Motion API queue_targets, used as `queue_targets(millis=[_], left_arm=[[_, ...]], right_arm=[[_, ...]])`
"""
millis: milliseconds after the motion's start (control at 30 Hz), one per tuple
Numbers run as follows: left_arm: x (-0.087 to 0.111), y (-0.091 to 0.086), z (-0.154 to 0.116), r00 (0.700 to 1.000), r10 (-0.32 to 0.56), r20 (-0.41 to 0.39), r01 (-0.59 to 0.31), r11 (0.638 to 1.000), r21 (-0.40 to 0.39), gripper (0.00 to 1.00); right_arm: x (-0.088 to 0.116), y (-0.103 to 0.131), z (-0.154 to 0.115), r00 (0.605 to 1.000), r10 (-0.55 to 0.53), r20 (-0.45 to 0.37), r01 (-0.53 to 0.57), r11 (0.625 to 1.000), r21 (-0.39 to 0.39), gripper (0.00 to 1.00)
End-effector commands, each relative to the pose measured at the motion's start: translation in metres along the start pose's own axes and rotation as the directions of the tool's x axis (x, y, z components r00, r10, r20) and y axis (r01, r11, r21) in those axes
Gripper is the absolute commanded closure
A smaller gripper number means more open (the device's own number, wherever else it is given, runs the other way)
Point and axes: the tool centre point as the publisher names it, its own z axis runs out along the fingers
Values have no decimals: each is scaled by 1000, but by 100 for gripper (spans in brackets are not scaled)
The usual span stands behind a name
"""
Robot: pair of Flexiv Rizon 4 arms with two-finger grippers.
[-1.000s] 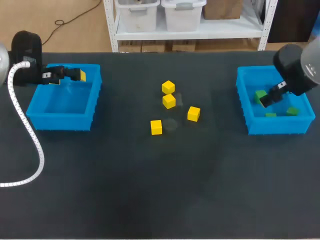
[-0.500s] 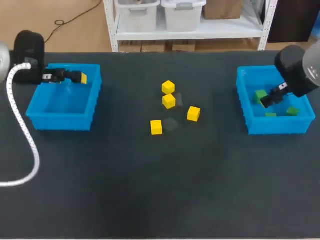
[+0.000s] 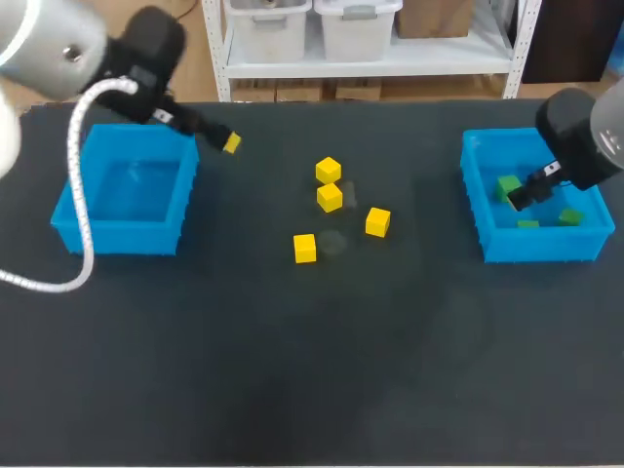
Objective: Put the green cubes in the right bin and the yellow cubes in the left bin.
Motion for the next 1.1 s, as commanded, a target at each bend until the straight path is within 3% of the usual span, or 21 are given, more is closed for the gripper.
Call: queue_targets(millis=[33,267,467,700,933,1100], left_arm=[[-16,4,22,988,104,-113,-98,994,55,0],[-10,-6,40,926,274,-260,-255,961,102,0],[-5,-18,49,862,370,-348,-318,927,196,0],[0,-25,58,805,414,-424,-333,908,254,0],[1,-36,68,770,445,-457,-345,893,289,0],[8,-44,82,736,470,-487,-381,883,275,0]], right_arm=[[1,1,0,1000,1,4,-1,1000,6,0],[1,1,0,1000,1,4,-1,1000,6,0],[1,1,0,1000,1,4,-1,1000,6,0],[1,1,0,1000,1,4,-1,1000,6,0],[1,1,0,1000,1,4,-1,1000,6,0],[1,1,0,1000,1,4,-1,1000,6,0]])
